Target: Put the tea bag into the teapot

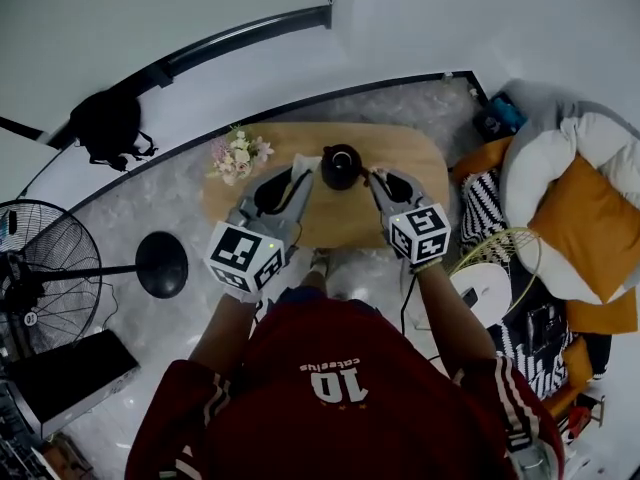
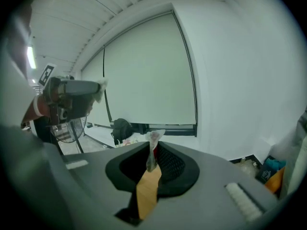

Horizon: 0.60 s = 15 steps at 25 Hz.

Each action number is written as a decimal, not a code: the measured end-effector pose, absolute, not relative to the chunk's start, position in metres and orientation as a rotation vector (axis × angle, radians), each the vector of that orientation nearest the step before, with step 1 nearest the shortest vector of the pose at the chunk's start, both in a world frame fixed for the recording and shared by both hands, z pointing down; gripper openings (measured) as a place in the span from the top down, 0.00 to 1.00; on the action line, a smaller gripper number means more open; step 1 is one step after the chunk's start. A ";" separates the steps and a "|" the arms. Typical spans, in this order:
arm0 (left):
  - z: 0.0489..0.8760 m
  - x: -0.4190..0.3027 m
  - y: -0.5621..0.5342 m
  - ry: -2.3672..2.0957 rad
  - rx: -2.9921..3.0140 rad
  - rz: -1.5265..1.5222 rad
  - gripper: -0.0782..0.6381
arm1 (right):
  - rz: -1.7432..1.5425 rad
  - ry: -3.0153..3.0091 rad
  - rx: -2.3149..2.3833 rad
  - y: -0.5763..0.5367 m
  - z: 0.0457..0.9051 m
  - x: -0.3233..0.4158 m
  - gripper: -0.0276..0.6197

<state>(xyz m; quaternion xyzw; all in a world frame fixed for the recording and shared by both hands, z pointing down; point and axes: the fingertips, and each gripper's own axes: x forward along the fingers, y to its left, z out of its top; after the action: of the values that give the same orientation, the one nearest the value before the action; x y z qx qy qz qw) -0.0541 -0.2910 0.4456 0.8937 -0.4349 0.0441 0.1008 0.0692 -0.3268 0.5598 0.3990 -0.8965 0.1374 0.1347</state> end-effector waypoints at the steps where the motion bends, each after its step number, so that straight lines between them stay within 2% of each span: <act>1: 0.448 -0.056 -0.296 -1.289 2.636 0.136 0.79 | 0.404 -2.585 1.141 -0.333 0.570 0.066 0.89; 15: 0.474 -0.074 -0.351 -1.301 2.558 0.177 0.79 | 0.523 -2.404 1.064 -0.410 0.704 0.032 0.89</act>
<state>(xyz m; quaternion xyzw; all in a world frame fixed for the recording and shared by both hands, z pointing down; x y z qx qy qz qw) -0.0743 -0.3509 0.4735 0.8818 -0.4486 0.0610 0.1325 0.0321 -0.4098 0.7043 0.3865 -0.8730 0.1899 0.2287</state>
